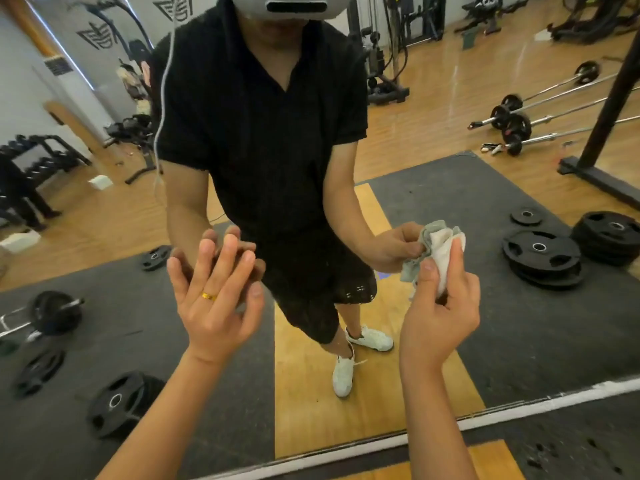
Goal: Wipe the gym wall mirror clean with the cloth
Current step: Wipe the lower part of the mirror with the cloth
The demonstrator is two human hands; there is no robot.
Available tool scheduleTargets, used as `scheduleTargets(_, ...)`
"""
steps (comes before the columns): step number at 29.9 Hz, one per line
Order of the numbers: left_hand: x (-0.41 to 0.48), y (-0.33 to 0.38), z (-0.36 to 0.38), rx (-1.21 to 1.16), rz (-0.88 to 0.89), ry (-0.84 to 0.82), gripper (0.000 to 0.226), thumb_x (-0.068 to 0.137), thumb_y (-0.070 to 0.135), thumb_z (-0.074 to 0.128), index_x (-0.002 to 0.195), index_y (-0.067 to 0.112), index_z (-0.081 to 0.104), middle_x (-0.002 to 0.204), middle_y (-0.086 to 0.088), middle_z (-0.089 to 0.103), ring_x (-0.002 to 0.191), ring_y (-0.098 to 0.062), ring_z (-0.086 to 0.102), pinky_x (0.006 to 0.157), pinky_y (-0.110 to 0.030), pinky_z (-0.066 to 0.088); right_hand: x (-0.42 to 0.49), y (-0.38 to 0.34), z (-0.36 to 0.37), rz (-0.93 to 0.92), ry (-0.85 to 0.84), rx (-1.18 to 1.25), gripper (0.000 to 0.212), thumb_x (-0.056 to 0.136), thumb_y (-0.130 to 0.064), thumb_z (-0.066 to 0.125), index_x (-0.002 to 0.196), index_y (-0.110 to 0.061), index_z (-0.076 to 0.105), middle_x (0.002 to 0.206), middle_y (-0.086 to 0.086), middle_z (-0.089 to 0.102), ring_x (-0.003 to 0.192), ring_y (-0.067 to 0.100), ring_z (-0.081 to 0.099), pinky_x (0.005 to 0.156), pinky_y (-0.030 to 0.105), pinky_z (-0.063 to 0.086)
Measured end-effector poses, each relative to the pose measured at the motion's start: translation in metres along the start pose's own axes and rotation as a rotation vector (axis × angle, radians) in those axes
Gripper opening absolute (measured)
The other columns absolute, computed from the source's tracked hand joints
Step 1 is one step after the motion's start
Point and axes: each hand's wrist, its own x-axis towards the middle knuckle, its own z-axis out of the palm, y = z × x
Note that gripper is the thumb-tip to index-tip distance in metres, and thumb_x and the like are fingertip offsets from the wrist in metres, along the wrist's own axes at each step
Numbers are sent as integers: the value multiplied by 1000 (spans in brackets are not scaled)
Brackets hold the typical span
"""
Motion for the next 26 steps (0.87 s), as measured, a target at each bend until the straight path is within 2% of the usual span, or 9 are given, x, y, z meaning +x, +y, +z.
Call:
scheduleTargets(5,-3,-2,4,-34,23,31,36,99,15,56,134,7,58,164,-1,37,154,-23,28,129,-46,6,0,-2,-2,-43,-1,-25,47,101,-27,62,146,-25,51,87,0,50,71,10,51,62,27,48)
scheduleTargets(10,-2,-4,7,-25,52,44,36,99,13,54,134,6,58,164,-4,38,154,-25,30,128,-46,7,0,-4,-3,-84,25,-66,45,100,-25,63,144,-21,55,87,3,51,73,12,52,70,10,42)
scheduleTargets(13,-4,-5,7,-17,62,36,39,100,13,54,138,7,56,164,-5,38,153,-26,31,128,-48,8,1,-4,3,-92,52,-88,44,100,-23,63,142,-10,60,92,0,49,77,2,51,73,7,39)
scheduleTargets(15,-5,-4,7,-5,51,40,37,99,13,55,136,7,57,164,-4,38,153,-26,31,128,-48,8,2,-2,5,-143,66,-100,43,100,-20,63,141,-4,61,99,-5,45,82,-2,50,74,6,40)
scheduleTargets(19,-2,0,5,15,34,45,36,98,12,56,134,5,58,163,-3,39,153,-26,31,128,-48,8,9,3,2,-194,26,-84,43,100,-15,64,141,-3,59,102,-12,40,81,3,47,72,10,42)
scheduleTargets(26,6,15,0,-42,-58,30,29,99,10,57,126,-1,62,162,-4,42,153,-27,32,128,-47,7,25,1,-13,-249,-95,-94,40,100,-20,64,137,-5,62,98,-4,48,73,10,50,65,10,41)
